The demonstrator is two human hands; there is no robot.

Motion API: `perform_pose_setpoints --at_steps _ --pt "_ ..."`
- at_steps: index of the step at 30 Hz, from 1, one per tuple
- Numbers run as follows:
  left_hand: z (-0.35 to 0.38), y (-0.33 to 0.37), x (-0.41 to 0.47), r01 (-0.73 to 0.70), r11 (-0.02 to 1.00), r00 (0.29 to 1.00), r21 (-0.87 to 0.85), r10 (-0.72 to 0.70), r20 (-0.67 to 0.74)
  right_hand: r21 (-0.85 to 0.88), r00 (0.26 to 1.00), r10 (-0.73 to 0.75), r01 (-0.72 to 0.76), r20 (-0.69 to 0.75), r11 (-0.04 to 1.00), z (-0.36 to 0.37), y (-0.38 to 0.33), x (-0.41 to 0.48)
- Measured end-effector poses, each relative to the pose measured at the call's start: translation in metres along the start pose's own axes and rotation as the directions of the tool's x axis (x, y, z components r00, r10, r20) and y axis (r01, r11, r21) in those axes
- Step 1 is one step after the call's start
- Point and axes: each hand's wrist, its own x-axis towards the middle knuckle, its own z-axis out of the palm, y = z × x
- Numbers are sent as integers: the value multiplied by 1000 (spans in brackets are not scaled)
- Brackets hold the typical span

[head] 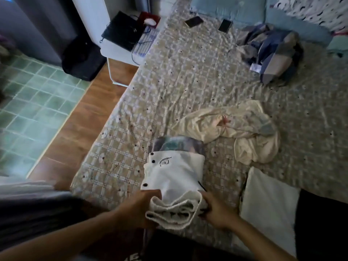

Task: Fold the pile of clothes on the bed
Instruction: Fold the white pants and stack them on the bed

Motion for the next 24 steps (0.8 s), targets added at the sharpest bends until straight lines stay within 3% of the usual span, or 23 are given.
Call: perform_pose_setpoints --at_steps 4,7,13,15,17,19,20,22,24 --pt "35 -38 14 56 987 998 -153 -48 51 53 991 122 -125 59 991 23 44 15" --pt "29 -54 51 68 965 998 -252 -68 7 142 987 158 -161 38 977 10 58 46" --pt "-2 -81 158 105 816 953 -568 -245 -177 254 954 183 -121 -238 960 -33 81 156" --pt "2 -101 186 149 814 940 -561 -293 -175 222 911 226 -155 -344 963 -36 91 194" --pt "15 -125 207 245 869 915 -430 -354 -193 115 843 277 -253 -461 961 -27 108 219" --pt "35 -147 220 353 934 870 -54 -349 -348 -14 759 265 -339 -595 941 -7 121 232" --pt "47 -151 223 361 923 864 136 -275 -422 -104 746 186 -323 -640 941 6 124 234" --pt "70 -149 224 192 890 907 413 0 -421 -366 796 -63 -206 -602 907 35 132 238" --pt "91 -157 220 1 834 934 552 197 -298 -556 851 -214 -106 -480 824 58 143 241"
